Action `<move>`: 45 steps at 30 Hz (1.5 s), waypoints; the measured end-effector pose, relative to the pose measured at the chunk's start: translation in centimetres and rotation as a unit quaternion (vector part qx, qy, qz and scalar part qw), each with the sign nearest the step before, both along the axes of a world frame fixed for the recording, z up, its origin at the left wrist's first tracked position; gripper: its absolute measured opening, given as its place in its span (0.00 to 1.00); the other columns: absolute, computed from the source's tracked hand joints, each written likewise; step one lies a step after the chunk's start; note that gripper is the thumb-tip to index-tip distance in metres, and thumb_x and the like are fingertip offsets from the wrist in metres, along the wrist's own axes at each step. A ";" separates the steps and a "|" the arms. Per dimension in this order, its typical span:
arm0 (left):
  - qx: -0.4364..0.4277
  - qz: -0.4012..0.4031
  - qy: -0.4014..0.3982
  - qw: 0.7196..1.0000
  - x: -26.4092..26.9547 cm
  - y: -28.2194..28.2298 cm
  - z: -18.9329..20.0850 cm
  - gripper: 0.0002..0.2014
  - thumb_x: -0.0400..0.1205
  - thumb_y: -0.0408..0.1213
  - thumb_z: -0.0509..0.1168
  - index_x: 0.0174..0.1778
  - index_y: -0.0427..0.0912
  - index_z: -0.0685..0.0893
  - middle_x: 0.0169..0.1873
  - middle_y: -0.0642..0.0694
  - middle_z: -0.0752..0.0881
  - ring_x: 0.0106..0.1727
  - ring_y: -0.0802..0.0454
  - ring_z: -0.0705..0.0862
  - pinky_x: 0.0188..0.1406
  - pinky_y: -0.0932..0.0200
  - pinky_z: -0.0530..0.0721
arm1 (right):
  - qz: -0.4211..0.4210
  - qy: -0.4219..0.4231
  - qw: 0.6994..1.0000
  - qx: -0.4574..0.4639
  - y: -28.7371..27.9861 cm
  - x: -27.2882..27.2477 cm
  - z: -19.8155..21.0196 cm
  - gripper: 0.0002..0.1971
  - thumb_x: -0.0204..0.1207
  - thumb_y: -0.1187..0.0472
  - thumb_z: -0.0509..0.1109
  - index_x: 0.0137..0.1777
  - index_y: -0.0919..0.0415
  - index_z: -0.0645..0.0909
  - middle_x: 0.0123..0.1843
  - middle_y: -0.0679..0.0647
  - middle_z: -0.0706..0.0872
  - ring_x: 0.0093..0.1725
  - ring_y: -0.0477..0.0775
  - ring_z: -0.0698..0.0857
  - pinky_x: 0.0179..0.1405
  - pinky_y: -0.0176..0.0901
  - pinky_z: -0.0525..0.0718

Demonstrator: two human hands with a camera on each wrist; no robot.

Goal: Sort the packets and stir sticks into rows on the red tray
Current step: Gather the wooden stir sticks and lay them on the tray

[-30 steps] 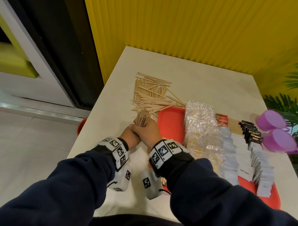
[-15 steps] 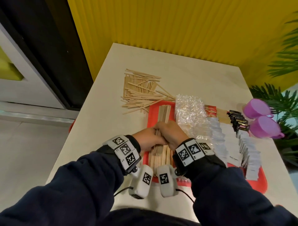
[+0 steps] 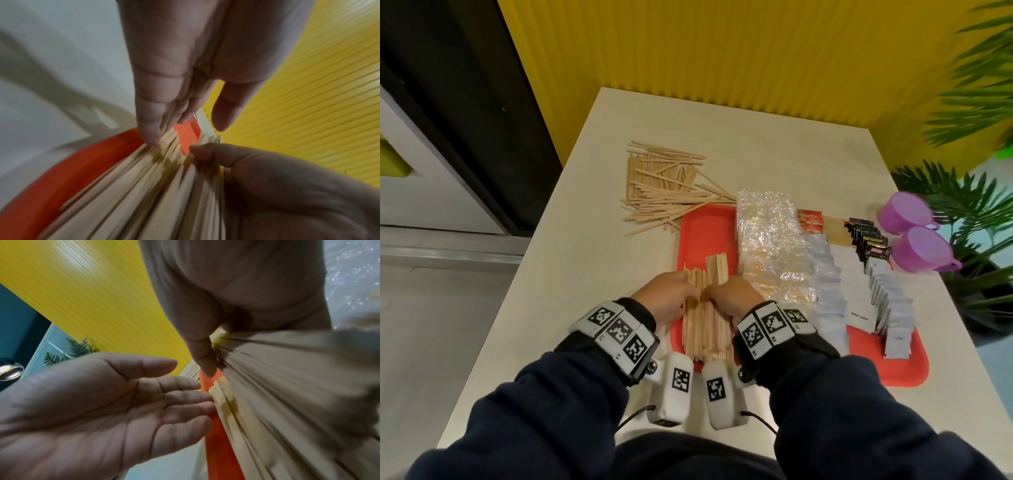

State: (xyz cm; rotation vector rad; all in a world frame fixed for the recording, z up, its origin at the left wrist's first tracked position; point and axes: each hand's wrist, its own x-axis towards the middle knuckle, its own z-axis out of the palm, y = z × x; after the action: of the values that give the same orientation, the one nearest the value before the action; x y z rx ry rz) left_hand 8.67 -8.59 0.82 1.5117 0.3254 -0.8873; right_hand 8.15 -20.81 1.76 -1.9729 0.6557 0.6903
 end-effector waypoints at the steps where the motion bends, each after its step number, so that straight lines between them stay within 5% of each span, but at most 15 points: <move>1: -0.002 -0.007 0.001 1.000 0.0 -0.2 -0.1 0.24 0.82 0.27 0.58 0.75 0.43 0.70 0.70 0.44 0.77 0.67 0.48 0.77 0.64 0.56 0.77 | 0.004 -0.002 1.000 -0.004 0.0 0.0 -0.1 0.06 0.74 0.65 0.65 0.38 0.65 0.76 0.33 0.59 0.79 0.30 0.54 0.78 0.28 0.40 0.76; 10: 0.080 -0.121 -0.005 0.989 -0.9 -1.0 0.0 0.18 0.78 0.24 0.60 0.62 0.43 0.71 0.49 0.40 0.74 0.47 0.46 0.76 0.44 0.53 0.75 | 0.015 -0.009 1.000 0.004 -0.4 -0.8 -0.5 0.11 0.75 0.65 0.65 0.35 0.51 0.70 0.37 0.47 0.74 0.36 0.47 0.75 0.36 0.36 0.75; 14: 0.076 -0.132 0.012 0.988 -0.8 -1.1 -0.4 0.31 0.69 0.27 0.62 0.70 0.47 0.66 0.65 0.33 0.75 0.62 0.36 0.77 0.51 0.47 0.72 | 0.045 -0.003 0.999 -0.020 -0.2 -1.2 0.7 0.06 0.78 0.68 0.60 0.52 0.67 0.76 0.35 0.53 0.74 0.39 0.53 0.76 0.27 0.36 0.71; 16: 0.064 -0.117 0.024 0.991 -0.8 -1.0 -0.5 0.31 0.75 0.23 0.60 0.72 0.50 0.64 0.61 0.38 0.74 0.59 0.40 0.75 0.47 0.48 0.73 | 0.057 -0.006 0.998 -0.021 -0.4 -1.6 0.9 0.11 0.79 0.66 0.61 0.58 0.68 0.77 0.34 0.50 0.71 0.37 0.50 0.75 0.27 0.34 0.70; 18: 0.058 -0.110 0.025 0.992 -0.6 -0.8 -0.8 0.32 0.78 0.21 0.59 0.74 0.52 0.63 0.61 0.42 0.71 0.58 0.43 0.72 0.47 0.48 0.75 | 0.056 -0.004 0.998 -0.011 -0.5 -2.0 1.2 0.04 0.78 0.65 0.62 0.49 0.60 0.78 0.34 0.48 0.72 0.32 0.45 0.72 0.27 0.33 0.71; 20: 0.048 -0.104 0.025 0.993 -0.6 -0.7 -0.8 0.32 0.79 0.20 0.58 0.75 0.53 0.63 0.65 0.48 0.68 0.62 0.44 0.70 0.52 0.44 0.76 | 0.063 0.003 0.998 -0.021 -0.7 -2.1 1.2 0.06 0.79 0.66 0.60 0.46 0.63 0.78 0.36 0.52 0.75 0.31 0.46 0.73 0.26 0.33 0.72; 23: 0.036 -0.104 0.039 0.993 -0.6 -0.2 -0.5 0.38 0.80 0.20 0.58 0.80 0.60 0.56 0.76 0.55 0.61 0.76 0.41 0.62 0.54 0.42 0.79 | 0.090 0.022 0.995 -0.038 -1.0 -2.2 1.4 0.16 0.79 0.65 0.61 0.64 0.71 0.77 0.51 0.62 0.82 0.36 0.51 0.76 0.27 0.33 0.71; 26: 0.029 -0.130 0.043 0.990 -0.8 0.5 -0.2 0.41 0.80 0.22 0.58 0.79 0.66 0.53 0.80 0.47 0.61 0.74 0.38 0.68 0.35 0.50 0.85 | 0.118 0.033 0.990 -0.073 -1.0 -2.1 2.1 0.18 0.79 0.64 0.62 0.68 0.70 0.75 0.67 0.65 0.79 0.59 0.59 0.81 0.35 0.35 0.75; 29: 0.009 -0.136 0.041 0.990 -1.4 1.0 0.6 0.35 0.83 0.22 0.54 0.77 0.64 0.59 0.72 0.47 0.74 0.69 0.43 0.76 0.44 0.46 0.84 | 0.210 -0.019 0.965 -0.155 -1.1 -0.9 3.0 0.17 0.84 0.66 0.55 0.68 0.69 0.76 0.65 0.63 0.80 0.65 0.60 0.79 0.57 0.41 0.77; 32: 0.006 -0.139 0.031 0.990 -1.7 1.5 1.1 0.32 0.82 0.21 0.54 0.75 0.61 0.65 0.65 0.49 0.79 0.66 0.45 0.77 0.57 0.41 0.79 | 0.258 -0.045 0.948 -0.180 -0.9 1.1 3.4 0.14 0.84 0.64 0.55 0.60 0.70 0.78 0.60 0.63 0.80 0.62 0.60 0.79 0.53 0.41 0.77; 36: -0.011 -0.127 0.041 0.991 -1.7 1.8 1.1 0.30 0.83 0.20 0.53 0.75 0.57 0.66 0.56 0.53 0.81 0.56 0.48 0.79 0.44 0.50 0.75 | 0.292 -0.047 0.937 -0.183 0.1 2.6 4.3 0.24 0.86 0.56 0.50 0.79 0.66 0.62 0.81 0.60 0.62 0.80 0.58 0.61 0.75 0.43 0.61; 38: -0.013 -0.121 0.020 0.992 -2.0 1.7 1.4 0.28 0.81 0.19 0.53 0.74 0.50 0.69 0.57 0.52 0.82 0.49 0.51 0.78 0.39 0.53 0.74 | 0.327 -0.044 0.923 -0.198 0.7 3.1 3.6 0.23 0.86 0.55 0.49 0.78 0.65 0.64 0.80 0.61 0.64 0.78 0.60 0.64 0.74 0.45 0.63; 41: 0.072 -0.124 -0.117 0.983 -1.9 1.5 1.4 0.31 0.78 0.20 0.60 0.77 0.44 0.67 0.70 0.45 0.76 0.65 0.45 0.79 0.59 0.49 0.79 | 0.381 -0.024 0.892 -0.242 1.2 3.9 1.5 0.21 0.84 0.56 0.54 0.74 0.63 0.72 0.73 0.58 0.75 0.71 0.59 0.74 0.70 0.47 0.73; 43: 0.125 -0.119 -0.191 0.966 -1.5 1.5 1.2 0.33 0.76 0.22 0.65 0.77 0.46 0.67 0.67 0.45 0.76 0.66 0.45 0.78 0.61 0.56 0.77 | 0.388 -0.016 0.883 -0.265 1.5 4.3 0.7 0.20 0.84 0.58 0.54 0.72 0.64 0.73 0.71 0.59 0.77 0.68 0.59 0.77 0.68 0.48 0.75; 45: 0.166 -0.099 -0.223 0.955 -1.2 1.5 0.7 0.30 0.74 0.25 0.70 0.72 0.44 0.73 0.58 0.47 0.78 0.54 0.48 0.80 0.55 0.58 0.78 | 0.375 -0.015 0.888 -0.265 1.5 4.6 0.8 0.19 0.84 0.59 0.54 0.71 0.65 0.74 0.69 0.60 0.78 0.67 0.59 0.77 0.66 0.47 0.76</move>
State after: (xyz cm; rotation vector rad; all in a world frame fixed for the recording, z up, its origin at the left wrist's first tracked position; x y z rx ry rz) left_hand 7.49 -7.14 1.52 2.0343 -0.0142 -0.6363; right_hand 12.75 -19.35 2.54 -2.7793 0.0097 1.0019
